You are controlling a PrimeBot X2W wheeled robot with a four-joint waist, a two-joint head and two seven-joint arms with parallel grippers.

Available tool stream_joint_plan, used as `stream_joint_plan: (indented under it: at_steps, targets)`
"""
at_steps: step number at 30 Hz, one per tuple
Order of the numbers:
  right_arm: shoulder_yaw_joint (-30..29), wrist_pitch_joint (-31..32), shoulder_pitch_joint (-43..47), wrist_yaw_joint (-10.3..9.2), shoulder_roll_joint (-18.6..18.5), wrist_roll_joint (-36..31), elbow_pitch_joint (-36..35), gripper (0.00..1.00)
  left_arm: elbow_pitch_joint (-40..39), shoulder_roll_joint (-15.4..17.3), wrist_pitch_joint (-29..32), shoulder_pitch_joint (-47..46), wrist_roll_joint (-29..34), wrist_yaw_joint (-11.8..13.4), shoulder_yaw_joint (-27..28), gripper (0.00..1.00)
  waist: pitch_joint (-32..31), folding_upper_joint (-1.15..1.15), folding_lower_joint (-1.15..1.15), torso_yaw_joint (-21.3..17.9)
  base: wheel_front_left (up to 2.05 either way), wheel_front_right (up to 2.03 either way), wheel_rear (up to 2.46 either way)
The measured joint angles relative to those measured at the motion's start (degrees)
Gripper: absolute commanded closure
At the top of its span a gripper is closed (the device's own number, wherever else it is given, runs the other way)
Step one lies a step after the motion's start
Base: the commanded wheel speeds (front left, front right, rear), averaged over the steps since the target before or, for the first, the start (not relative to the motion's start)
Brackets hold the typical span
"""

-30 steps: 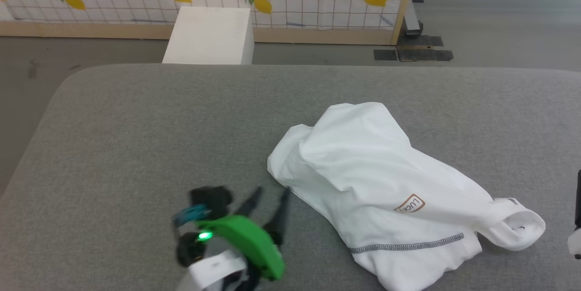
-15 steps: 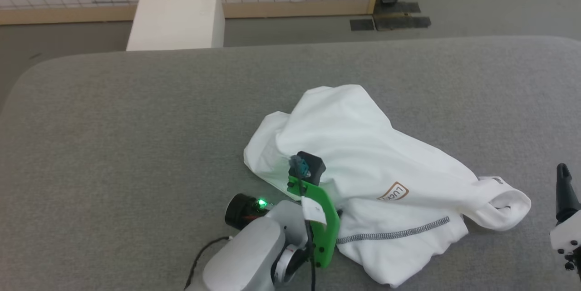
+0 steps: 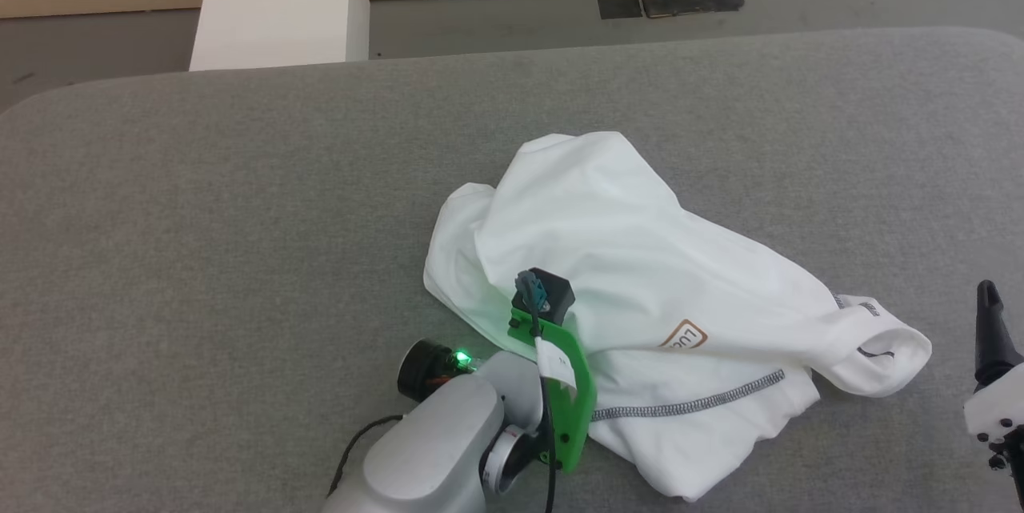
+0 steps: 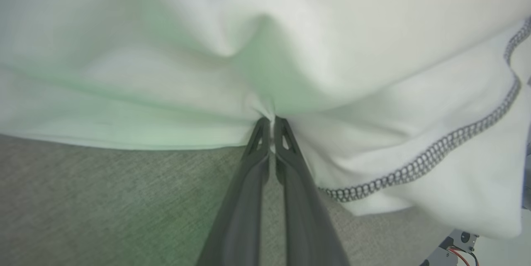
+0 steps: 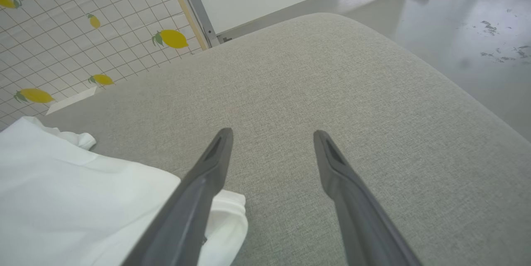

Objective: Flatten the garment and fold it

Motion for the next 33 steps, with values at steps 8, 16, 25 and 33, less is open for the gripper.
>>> stream_joint_plan:
  at_steps: [8, 16, 25, 33]
  targets:
    - [0.6, -0.5, 0.1, 0.0, 0.0, -0.1, 0.8, 0.0, 0.0, -0.2, -6.5, 0.0, -4.6, 0.7, 2.2, 1.0, -1.9, 0.0, 0.0, 3.0, 0.0, 0.0, 0.0]
    - [0.8, -0.5, 1.2, 0.0, 0.0, -0.2, 0.9, 0.0, -4.0, 8.4, -11.6, -4.2, -6.8, 6.5, 14.1, 1.0, -3.7, 0.0, 0.0, 6.3, 0.0, 0.0, 0.0]
    - [3.5, -0.1, 1.1, 0.0, 0.0, -0.4, 0.3, 0.0, -3.1, 20.3, -12.1, -2.1, -10.5, 12.5, 24.7, 1.0, -2.2, 0.0, 0.0, 6.0, 0.0, 0.0, 0.0]
    - [5.4, 0.3, 1.1, 0.0, 0.1, -0.5, 0.4, 0.0, -6.9, 19.3, -23.2, 3.3, -12.6, 11.3, 28.9, 0.0, -2.3, 0.0, 0.0, 6.6, 0.0, 0.0, 0.0]
